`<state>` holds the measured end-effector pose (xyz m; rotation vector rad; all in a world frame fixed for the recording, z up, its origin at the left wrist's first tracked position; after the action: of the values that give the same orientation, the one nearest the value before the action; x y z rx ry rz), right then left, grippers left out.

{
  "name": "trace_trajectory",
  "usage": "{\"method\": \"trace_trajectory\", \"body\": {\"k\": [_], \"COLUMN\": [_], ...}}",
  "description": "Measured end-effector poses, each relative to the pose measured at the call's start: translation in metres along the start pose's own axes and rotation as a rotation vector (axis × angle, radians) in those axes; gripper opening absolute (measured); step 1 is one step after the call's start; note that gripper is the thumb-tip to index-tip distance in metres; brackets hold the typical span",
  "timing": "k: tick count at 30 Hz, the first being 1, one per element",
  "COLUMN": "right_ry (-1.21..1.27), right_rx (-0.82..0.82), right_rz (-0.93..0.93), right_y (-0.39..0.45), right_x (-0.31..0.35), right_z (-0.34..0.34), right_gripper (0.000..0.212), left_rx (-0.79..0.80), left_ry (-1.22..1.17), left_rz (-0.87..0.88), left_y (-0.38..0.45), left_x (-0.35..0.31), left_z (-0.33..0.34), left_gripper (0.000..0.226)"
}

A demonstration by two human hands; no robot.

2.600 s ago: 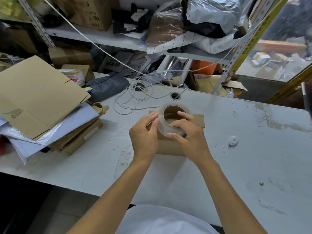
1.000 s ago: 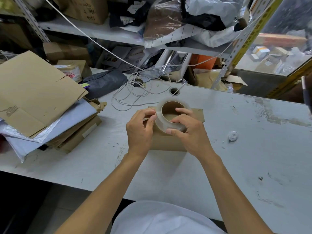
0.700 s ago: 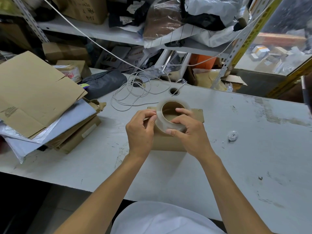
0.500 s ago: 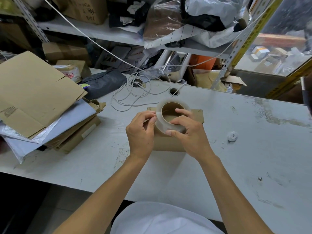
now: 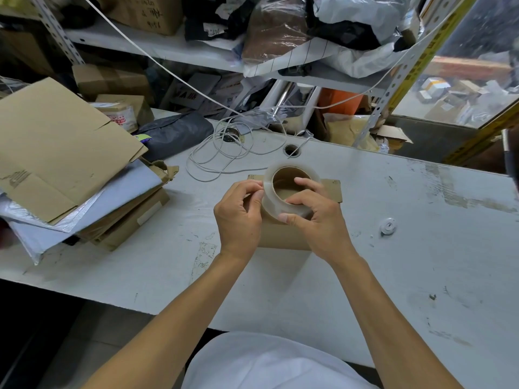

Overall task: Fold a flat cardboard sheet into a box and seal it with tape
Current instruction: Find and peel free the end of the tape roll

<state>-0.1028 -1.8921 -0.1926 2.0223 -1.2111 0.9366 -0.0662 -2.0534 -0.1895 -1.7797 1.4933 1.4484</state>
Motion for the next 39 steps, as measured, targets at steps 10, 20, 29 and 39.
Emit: {"method": "trace_trajectory", "body": {"k": [10,20,29,39], "right_ry": [0.046,0.094,0.073,0.059], "right_rx": [0.011,0.014,0.03,0.039], "right_rz": [0.04,0.057,0.031,0.015], "right_y": [-0.002,-0.001,-0.001,0.0], "right_x": [-0.003,-0.001,-0.002,0.0], "right_z": [-0.002,-0.007,-0.007,-0.006], "right_gripper": [0.017,0.015,0.016,0.018], "left_rx": [0.093,0.122,0.065,0.117], "left_ry": [0.045,-0.123,-0.161,-0.043], "left_rz": [0.134,0.062,-0.055,0.021], "left_y": [0.011,0.004,0.006,0.009], "left_x": [0.002,-0.002,-0.003,-0.002], "left_z": [-0.006,-0.009,-0.006,0.0], "left_gripper": [0.007,0.011,0.014,0.005]}}
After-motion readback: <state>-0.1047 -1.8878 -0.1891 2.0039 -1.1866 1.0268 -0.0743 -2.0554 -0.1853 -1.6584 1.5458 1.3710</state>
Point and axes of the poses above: each hand's wrist, its own y-axis towards the middle knuckle, its own z-axis out of the palm, x = y × z, the point moved 3 cm from there along y, towards the middle knuckle, and after that the axes turned 8 degrees about x, right-handed, at the moved point
